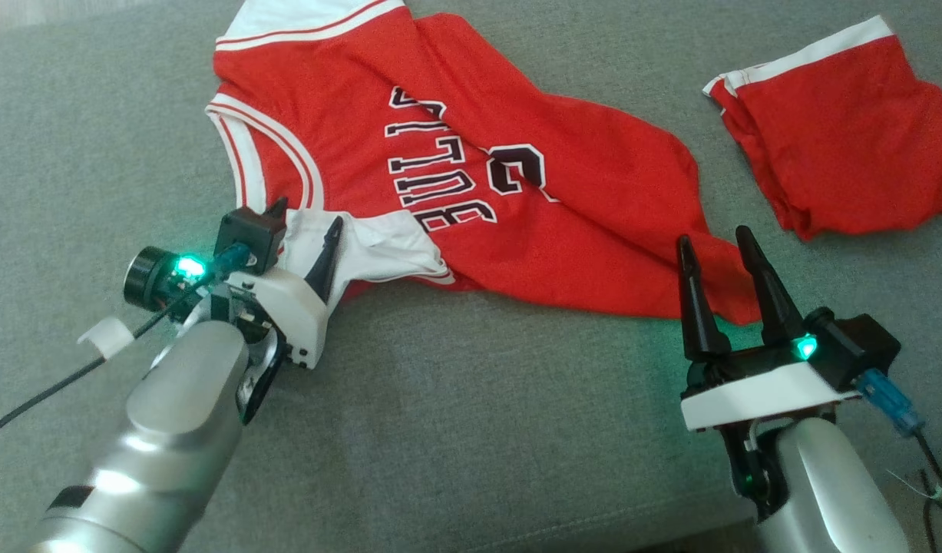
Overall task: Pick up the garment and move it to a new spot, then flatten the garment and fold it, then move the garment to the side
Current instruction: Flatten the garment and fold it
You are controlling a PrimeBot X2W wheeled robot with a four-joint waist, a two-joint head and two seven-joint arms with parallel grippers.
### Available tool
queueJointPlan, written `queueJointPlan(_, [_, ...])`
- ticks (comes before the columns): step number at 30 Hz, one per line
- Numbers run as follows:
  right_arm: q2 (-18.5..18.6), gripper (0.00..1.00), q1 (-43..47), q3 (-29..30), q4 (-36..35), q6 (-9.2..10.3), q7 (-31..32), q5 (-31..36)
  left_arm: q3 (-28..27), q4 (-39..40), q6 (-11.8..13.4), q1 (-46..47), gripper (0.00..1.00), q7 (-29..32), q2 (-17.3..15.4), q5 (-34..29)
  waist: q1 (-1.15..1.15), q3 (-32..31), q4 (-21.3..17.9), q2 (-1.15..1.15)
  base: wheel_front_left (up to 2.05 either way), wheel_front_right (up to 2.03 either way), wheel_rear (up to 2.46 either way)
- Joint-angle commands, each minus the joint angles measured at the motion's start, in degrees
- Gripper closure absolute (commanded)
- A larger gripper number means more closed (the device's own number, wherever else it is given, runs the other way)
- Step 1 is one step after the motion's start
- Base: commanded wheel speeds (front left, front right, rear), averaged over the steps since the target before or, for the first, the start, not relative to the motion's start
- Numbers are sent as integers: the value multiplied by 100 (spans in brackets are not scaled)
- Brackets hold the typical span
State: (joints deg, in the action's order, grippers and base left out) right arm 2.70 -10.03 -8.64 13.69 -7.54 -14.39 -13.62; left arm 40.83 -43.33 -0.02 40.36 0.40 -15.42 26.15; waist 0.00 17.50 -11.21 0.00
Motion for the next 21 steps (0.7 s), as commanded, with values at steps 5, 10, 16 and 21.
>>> queueJointPlan(5, [18,0,-106,-80,-132,5,-61,20,-77,36,-31,214,99,-266,-38,-49,0,-83,81,0,0,0,0])
queueJointPlan(10, [18,0,-109,-81,-71,5,-61,63,-39,27,-34,196,100,-502,53,-46,0,-201,200,0,0,0,0])
queueJointPlan(16, [18,0,-71,-74,1,5,-61,119,-105,116,-19,173,100,-835,73,27,0,-388,376,0,0,0,0])
queueJointPlan(21, [18,0,-6,-44,44,5,-61,188,-270,390,37,150,100,-1212,-73,99,0,-632,653,0,0,0,0])
